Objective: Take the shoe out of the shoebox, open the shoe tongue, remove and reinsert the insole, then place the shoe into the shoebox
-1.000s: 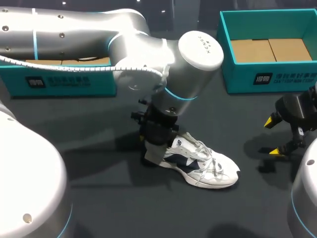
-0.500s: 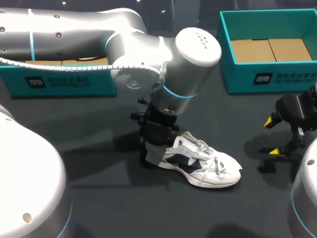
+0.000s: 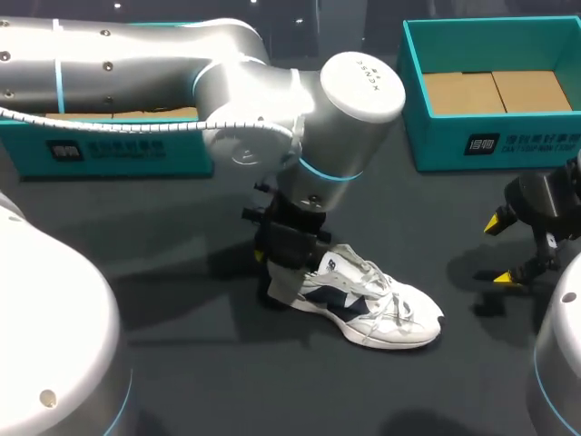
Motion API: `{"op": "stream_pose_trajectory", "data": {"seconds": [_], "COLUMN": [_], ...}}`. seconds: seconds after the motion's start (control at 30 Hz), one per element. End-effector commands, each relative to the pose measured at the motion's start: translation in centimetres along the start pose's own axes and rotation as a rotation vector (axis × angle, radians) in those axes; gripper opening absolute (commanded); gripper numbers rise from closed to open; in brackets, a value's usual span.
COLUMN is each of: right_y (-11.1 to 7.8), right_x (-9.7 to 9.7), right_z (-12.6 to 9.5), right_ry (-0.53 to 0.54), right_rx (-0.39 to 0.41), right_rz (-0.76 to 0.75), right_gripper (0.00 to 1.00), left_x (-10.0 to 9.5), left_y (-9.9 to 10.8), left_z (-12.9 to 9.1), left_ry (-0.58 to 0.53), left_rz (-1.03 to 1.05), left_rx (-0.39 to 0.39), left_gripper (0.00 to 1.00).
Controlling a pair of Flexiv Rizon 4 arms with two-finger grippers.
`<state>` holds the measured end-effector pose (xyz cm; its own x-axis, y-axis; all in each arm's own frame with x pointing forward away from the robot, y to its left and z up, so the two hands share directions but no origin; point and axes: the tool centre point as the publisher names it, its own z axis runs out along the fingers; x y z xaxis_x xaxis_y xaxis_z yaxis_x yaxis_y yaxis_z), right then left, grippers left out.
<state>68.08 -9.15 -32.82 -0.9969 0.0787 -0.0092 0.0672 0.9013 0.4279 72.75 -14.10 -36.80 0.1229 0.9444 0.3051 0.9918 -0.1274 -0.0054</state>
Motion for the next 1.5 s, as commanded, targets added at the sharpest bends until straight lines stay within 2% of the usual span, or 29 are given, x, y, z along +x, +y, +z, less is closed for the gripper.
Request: {"op": "stream_pose_trajectory", "data": {"seconds": [0.03, 0.2, 0.27, 0.4, 0.47, 0.53, 0.57, 0.93, 1.13, 1.2, 1.3, 1.37, 1.5], "right_y": [0.0, 0.0, 0.0, 0.0, 0.0, 0.0, 0.0, 0.0, 0.0, 0.0, 0.0, 0.0, 0.0], "right_x": [0.2, 0.2, 0.2, 0.2, 0.2, 0.2, 0.2, 0.2, 0.2, 0.2, 0.2, 0.2, 0.2], "right_z": [0.0, 0.0, 0.0, 0.0, 0.0, 0.0, 0.0, 0.0, 0.0, 0.0, 0.0, 0.0, 0.0], "right_ry": [-0.003, -0.003, -0.003, -0.003, -0.003, -0.003, -0.003, -0.003, -0.003, -0.003, -0.003, -0.003, -0.003], "right_rx": [0.002, 0.002, 0.002, 0.002, 0.002, 0.002, 0.002, 0.002, 0.002, 0.002, 0.002, 0.002, 0.002], "right_rz": [0.000, 0.000, 0.000, 0.000, 0.000, 0.000, 0.000, 0.000, 0.000, 0.000, 0.000, 0.000, 0.000], "right_gripper": [1.00, 1.00, 1.00, 1.00, 1.00, 1.00, 1.00, 1.00, 1.00, 1.00, 1.00, 1.00, 1.00], "left_x": [2.1, 4.0, 4.9, 6.9, 8.3, 10.2, 11.0, 11.0, 12.3, 12.4, 12.6, 12.6, 12.6], "left_y": [-0.5, -1.0, -1.4, -2.0, -2.4, -3.4, -4.1, -4.1, -2.7, -2.8, -2.8, -2.7, -2.7], "left_z": [-2.5, -6.7, -8.1, -10.0, -10.7, -11.3, -11.7, -11.7, -10.3, -9.4, -8.5, -8.0, -8.0], "left_ry": [-0.073, -0.173, -0.206, -0.284, -0.360, -0.449, -0.472, -0.472, -0.525, -0.548, -0.578, -0.537, -0.537], "left_rz": [0.004, -0.023, -0.047, -0.152, -0.248, -0.288, -0.261, -0.261, -0.599, -0.648, -0.742, -0.827, -0.827], "left_rx": [-0.015, -0.017, 0.005, 0.085, 0.142, 0.159, 0.133, 0.133, 0.400, 0.436, 0.542, 0.631, 0.631], "left_gripper": [1.00, 1.00, 1.00, 1.00, 1.00, 1.00, 1.00, 1.00, 1.00, 1.00, 1.00, 1.00, 1.00]}}
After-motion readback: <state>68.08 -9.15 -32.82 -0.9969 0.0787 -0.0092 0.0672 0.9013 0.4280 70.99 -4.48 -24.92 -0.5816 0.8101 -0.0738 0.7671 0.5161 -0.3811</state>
